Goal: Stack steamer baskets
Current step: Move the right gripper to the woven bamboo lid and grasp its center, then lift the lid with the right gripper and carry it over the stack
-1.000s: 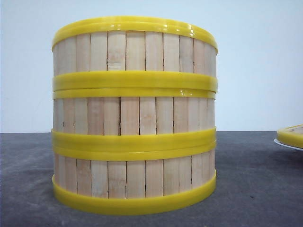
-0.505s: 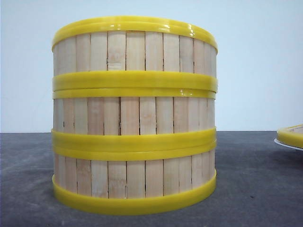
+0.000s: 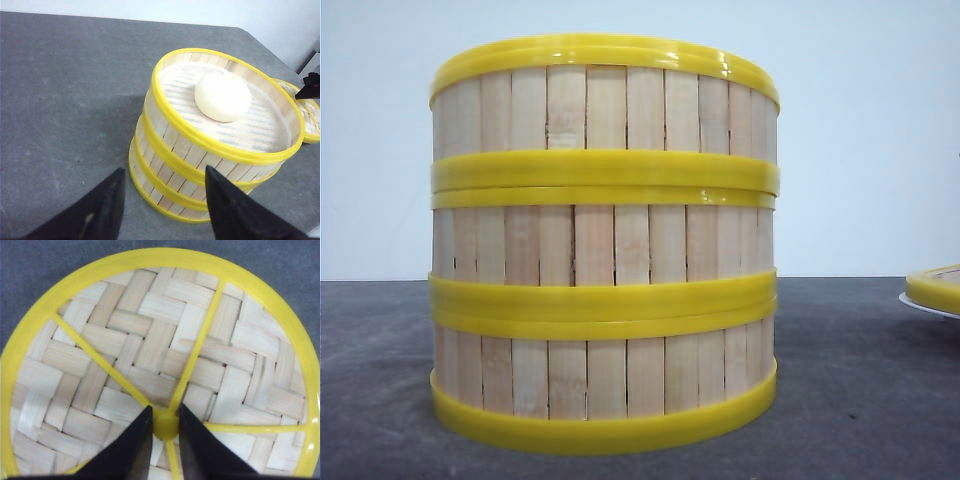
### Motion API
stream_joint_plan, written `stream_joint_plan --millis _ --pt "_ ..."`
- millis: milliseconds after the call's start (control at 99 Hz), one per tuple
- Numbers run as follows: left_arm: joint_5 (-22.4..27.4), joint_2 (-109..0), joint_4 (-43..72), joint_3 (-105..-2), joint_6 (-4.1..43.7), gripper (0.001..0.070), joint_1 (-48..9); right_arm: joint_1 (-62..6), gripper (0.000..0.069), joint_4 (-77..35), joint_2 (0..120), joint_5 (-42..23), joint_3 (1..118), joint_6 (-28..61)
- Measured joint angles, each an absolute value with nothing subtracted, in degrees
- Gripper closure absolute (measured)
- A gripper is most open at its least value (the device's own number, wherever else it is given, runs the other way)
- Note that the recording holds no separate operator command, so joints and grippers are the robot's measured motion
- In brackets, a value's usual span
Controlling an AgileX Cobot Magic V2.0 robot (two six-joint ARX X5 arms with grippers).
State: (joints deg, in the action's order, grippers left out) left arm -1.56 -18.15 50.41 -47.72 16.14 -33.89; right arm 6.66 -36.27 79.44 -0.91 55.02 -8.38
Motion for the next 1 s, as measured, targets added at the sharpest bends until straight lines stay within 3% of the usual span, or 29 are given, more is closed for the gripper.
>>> stream_joint_plan --millis 424,616,818,1000 --pt "-1.6 -18.2 50.4 -47.7 16.1 0.0411 -33.9 6.7 0.0632 -38.3 78.1 0.3 55.9 -9.3" --pt "-1.6 -18.2 50.4 -47.7 16.1 0.0411 -33.9 5.8 0.0632 -41.4 73.3 2.9 63.3 -9.3" --pt "-1.6 -18.2 50.4 -47.7 16.1 0.0411 -33.9 1.7 0.0632 -47.8 69.4 3.8 73.6 -8.6" --pt "-1.6 -18.2 50.4 -47.7 16.1 0.0411 -33.9 -5.7 0.0633 -53.2 69.0 9.2 83.0 -7.7"
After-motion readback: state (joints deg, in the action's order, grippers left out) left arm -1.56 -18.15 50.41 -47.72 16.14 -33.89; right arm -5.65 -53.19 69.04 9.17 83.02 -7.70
